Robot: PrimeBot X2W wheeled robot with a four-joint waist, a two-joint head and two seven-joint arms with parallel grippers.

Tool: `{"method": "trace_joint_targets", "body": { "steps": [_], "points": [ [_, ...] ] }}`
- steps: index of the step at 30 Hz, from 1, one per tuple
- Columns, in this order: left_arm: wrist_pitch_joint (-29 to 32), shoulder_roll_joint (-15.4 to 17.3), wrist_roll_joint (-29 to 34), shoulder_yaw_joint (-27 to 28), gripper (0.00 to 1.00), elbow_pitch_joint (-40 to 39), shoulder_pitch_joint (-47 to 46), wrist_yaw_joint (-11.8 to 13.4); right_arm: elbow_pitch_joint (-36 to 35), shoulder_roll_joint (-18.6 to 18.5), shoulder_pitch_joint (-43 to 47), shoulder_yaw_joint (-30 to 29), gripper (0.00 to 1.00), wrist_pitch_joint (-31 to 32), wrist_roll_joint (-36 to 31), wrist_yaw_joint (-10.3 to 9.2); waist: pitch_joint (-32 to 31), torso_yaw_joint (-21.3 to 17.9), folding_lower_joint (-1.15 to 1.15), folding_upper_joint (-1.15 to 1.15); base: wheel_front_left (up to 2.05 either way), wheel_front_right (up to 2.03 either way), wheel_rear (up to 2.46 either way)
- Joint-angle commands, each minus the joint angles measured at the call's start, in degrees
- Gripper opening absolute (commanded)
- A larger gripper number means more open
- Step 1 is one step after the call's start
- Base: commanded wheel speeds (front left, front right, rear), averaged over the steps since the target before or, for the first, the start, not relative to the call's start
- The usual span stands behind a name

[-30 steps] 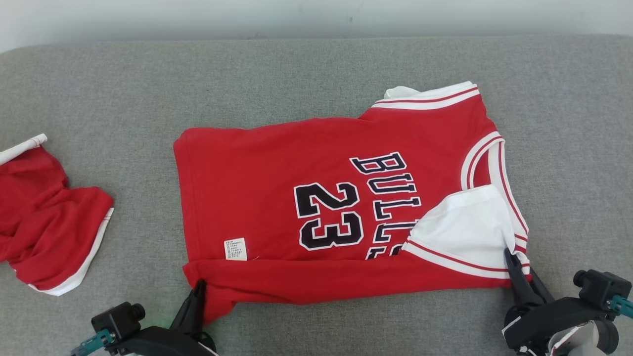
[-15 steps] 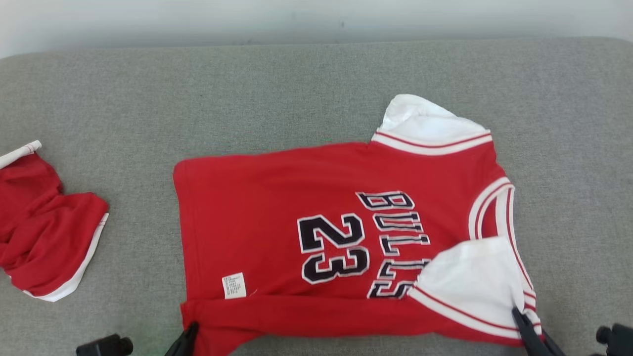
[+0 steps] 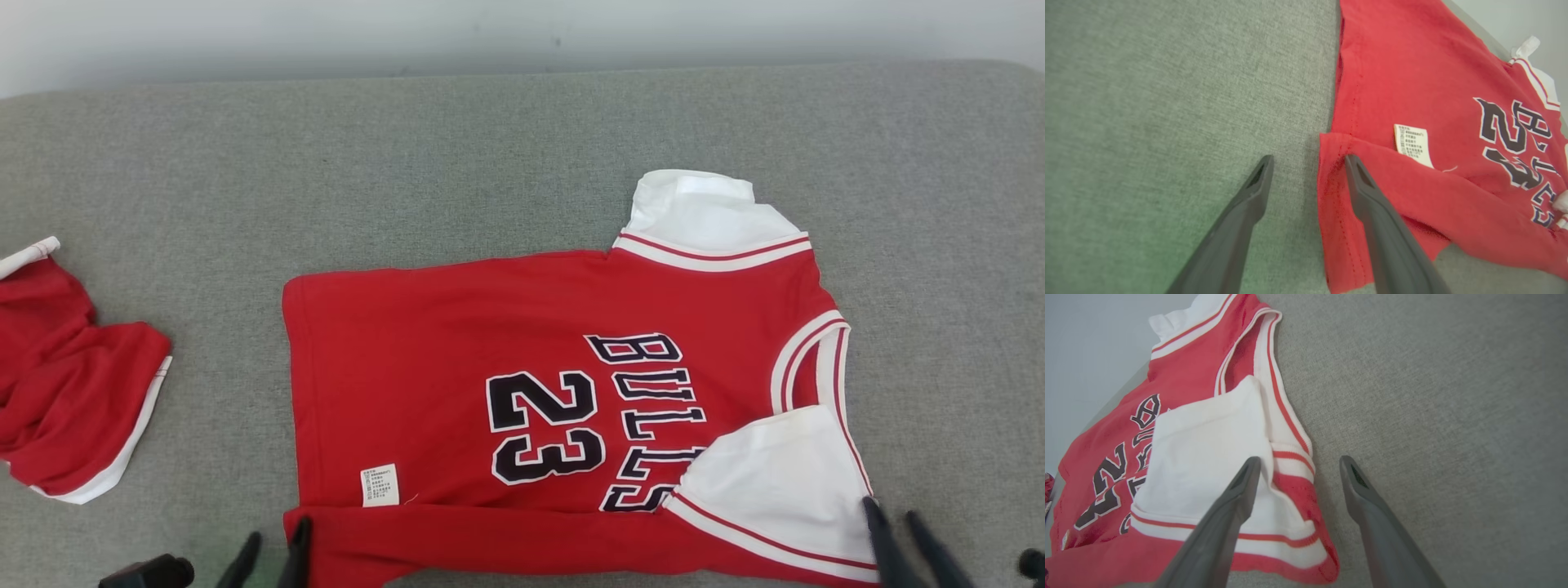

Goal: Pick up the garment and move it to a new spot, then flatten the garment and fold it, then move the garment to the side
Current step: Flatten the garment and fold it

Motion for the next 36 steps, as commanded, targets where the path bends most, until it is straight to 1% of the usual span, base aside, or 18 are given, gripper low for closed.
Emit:
{"method": "trace_joint_targets", "body": {
  "steps": [1,5,8,9,13,14,16,20,26,31,36],
  "points": [
    [-1.87,0.4,2.01,0.56,1.0,0.48,-0.64,1.19,-0.48,0.67,-1.0,-1.9,1.0,-1.95,-1.39,-0.04,0.08,-0.29,0.0,0.0,0.0,0.0,0.0],
    [-6.78,0.33,5.51,1.37,1.0,-0.62,-2.42,2.85,-1.55,1.92,-3.77,-5.89,1.0,-6.79,-5.77,-0.04,0.32,-0.59,0.0,0.0,0.0,0.0,0.0],
    [-10.6,0.47,8.48,1.49,1.0,-1.51,-4.11,3.84,-1.99,2.22,-6.73,-7.5,1.0,-10.02,-9.46,-0.04,0.48,-0.61,0.0,0.0,0.0,0.0,0.0],
    [-11.82,0.71,9.75,1.37,1.0,-1.81,-4.86,4.21,-2.13,1.77,-7.83,-7.81,1.0,-10.9,-11.4,-0.04,0.52,-0.51,0.0,0.0,0.0,0.0,0.0],
    [-15.95,0.67,13.03,1.02,1.0,-2.82,-7.98,4.91,-2.32,0.66,-11.87,-6.55,1.0,-12.78,-16.16,-0.04,0.62,-0.15,0.0,0.0,0.0,0.0,0.0],
    [-16.79,0.74,13.65,0.91,1.0,-3.01,-8.75,5.26,-2.46,0.1,-12.93,-5.77,1.0,-13.08,-18.08,-0.04,0.67,-0.14,0.0,0.0,0.0,0.0,0.0],
    [-18.21,0.77,15.34,0.66,1.0,-3.25,-9.98,5.71,-2.81,-0.12,-14.58,-4.1,1.0,-13.74,-19.78,-0.04,0.6,-0.09,0.0,0.0,0.0,0.0,0.0],
    [-19.28,0.96,17.31,-0.1,1.0,-3.35,-11.46,6.41,-3.06,-1.07,-16.17,-2.0,1.0,-14.13,-22.32,-0.04,0.34,0.02,0.0,0.0,0.0,0.0,0.0],
    [-19.89,0.98,20.55,-2.13,1.0,-2.64,-13.18,7.56,-3.73,-0.67,-16.67,1.27,1.0,-13.87,-23.96,-0.04,-0.24,0.22,0.0,0.0,0.0,0.0,0.0],
    [-18.79,0.16,20.8,-3.57,1.0,-1.23,-13.68,7.81,-3.18,-0.55,-16.04,2.78,1.0,-13.57,-23.28,-0.04,-0.4,0.27,0.0,0.0,0.0,0.0,0.0],
    [-17.99,0.38,20.31,-3.84,1.0,-0.45,-14.52,7.45,-3.01,-0.41,-15.9,3.18,1.0,-13.42,-22.73,-0.04,-0.27,0.33,0.0,0.0,0.0,0.0,0.0]
  ]
}}
